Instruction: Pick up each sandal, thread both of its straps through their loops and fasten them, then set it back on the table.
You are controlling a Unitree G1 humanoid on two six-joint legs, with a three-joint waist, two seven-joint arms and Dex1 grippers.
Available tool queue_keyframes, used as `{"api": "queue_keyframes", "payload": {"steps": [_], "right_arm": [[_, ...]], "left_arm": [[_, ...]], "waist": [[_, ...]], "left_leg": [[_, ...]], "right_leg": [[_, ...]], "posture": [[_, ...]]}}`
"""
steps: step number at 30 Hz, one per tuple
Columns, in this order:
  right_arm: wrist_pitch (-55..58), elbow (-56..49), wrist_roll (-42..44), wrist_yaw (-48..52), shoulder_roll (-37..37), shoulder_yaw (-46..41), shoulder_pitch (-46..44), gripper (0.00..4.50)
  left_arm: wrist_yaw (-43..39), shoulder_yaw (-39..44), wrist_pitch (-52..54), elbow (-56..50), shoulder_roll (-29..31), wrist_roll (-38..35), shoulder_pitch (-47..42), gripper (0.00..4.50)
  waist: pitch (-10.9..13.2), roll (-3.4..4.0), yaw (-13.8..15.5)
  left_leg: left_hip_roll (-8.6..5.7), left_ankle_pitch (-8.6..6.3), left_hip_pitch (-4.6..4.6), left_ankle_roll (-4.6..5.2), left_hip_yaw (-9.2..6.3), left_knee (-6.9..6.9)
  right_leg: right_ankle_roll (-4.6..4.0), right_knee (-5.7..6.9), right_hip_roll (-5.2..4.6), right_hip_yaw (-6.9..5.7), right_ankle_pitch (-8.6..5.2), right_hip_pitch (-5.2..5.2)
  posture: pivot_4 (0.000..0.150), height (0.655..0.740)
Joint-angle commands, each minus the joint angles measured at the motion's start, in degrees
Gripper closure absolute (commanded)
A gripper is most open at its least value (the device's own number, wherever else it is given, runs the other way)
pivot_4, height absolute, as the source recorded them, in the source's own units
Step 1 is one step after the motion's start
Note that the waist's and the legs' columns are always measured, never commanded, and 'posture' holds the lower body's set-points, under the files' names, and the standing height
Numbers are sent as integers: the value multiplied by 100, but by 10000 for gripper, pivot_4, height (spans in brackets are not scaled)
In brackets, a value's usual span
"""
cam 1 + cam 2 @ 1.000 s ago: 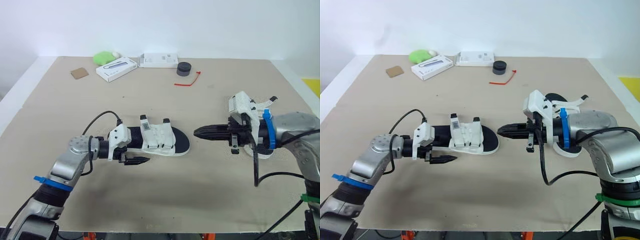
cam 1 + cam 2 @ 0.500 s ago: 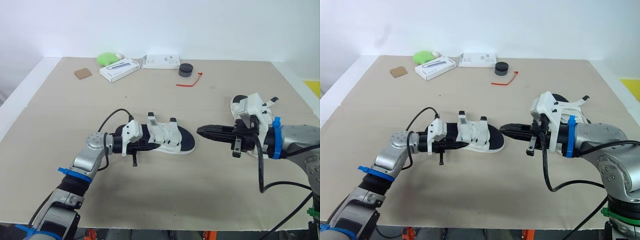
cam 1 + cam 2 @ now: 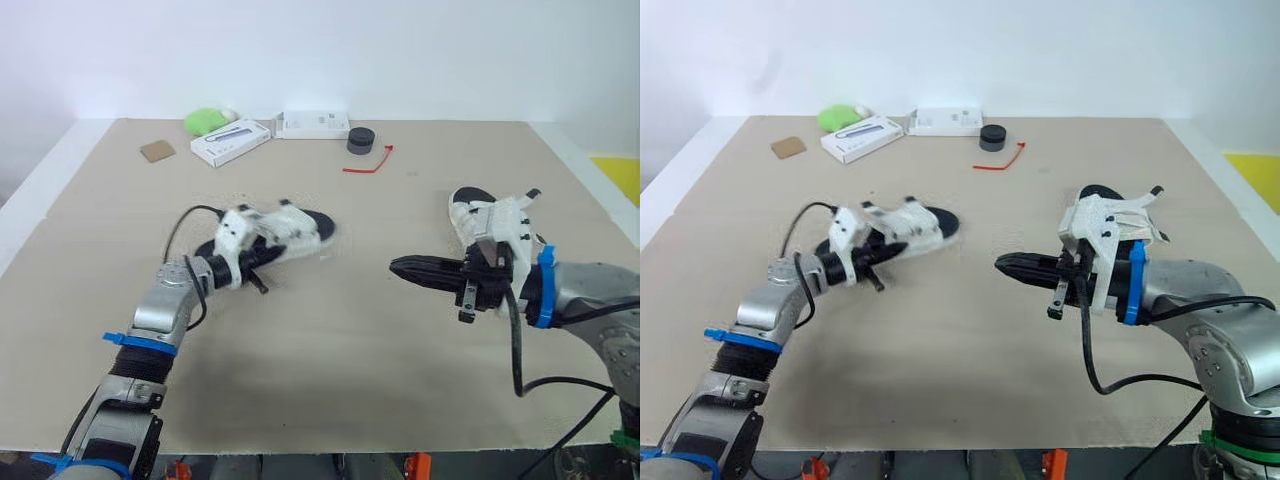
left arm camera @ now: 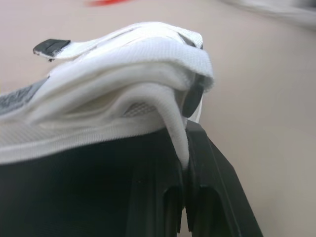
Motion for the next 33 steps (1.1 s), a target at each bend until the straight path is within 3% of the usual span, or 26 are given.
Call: {"api": "queue_keyframes", "payload": {"steps": [1, 5, 12, 19, 21, 29, 33], "right_arm": [[-300, 10, -85, -13, 118, 138, -160, 45000], [-518, 297, -273, 79, 266, 472, -322, 45000], [-704, 602, -437, 202, 429, 741, -616, 45000], [-794, 720, -504, 253, 517, 785, -674, 45000], [-817, 756, -501, 240, 550, 735, -672, 45000], [-904, 958, -550, 297, 575, 663, -675, 45000], [-1005, 1309, -691, 377, 598, 753, -828, 45000]], "left_arm": [[1324, 783, 733, -251, 254, 331, 399, 44427], [2117, 1143, 1116, -787, 64, 389, 784, 44427], [2659, 1136, 1043, -985, -527, 345, 673, 44427], [3118, 1345, 1028, -950, -724, 287, 178, 10405], [2785, 1232, 1067, -1259, -587, 167, 279, 1409], [1936, 1554, 1479, -2566, 136, -365, 1341, 1409], [946, 1732, 757, -3282, 530, -758, 2170, 1409]], "waist": [[0, 0, -76], [-1, -2, -99], [-2, -2, 24], [1, -7, 42], [3, -10, 32], [7, -16, 34], [9, -19, 32]], "left_leg": [[2, 0, 4, 0, 5, -1], [3, 0, 5, 0, 8, -5], [-9, 1, 3, -1, 6, -4], [-11, 2, -7, -3, 3, -5], [-11, 1, -13, -3, 3, -6], [-11, 1, -35, -8, 0, -15], [-12, 1, -34, -10, 3, -12]], "right_leg": [[-1, 0, 0, 3, 2, 1], [-1, 0, 0, 4, 2, 2], [5, 0, -5, 8, -1, 6], [9, 0, -4, 8, -3, 2], [9, -1, -4, 8, -3, -5], [6, -1, -6, 8, -5, -30], [6, -2, -11, 8, -5, -31]], "posture": [[1500, 7400], [1500, 7400], [1500, 7400], [1500, 7400], [1500, 7400], [1500, 7400], [1500, 7400]]}}
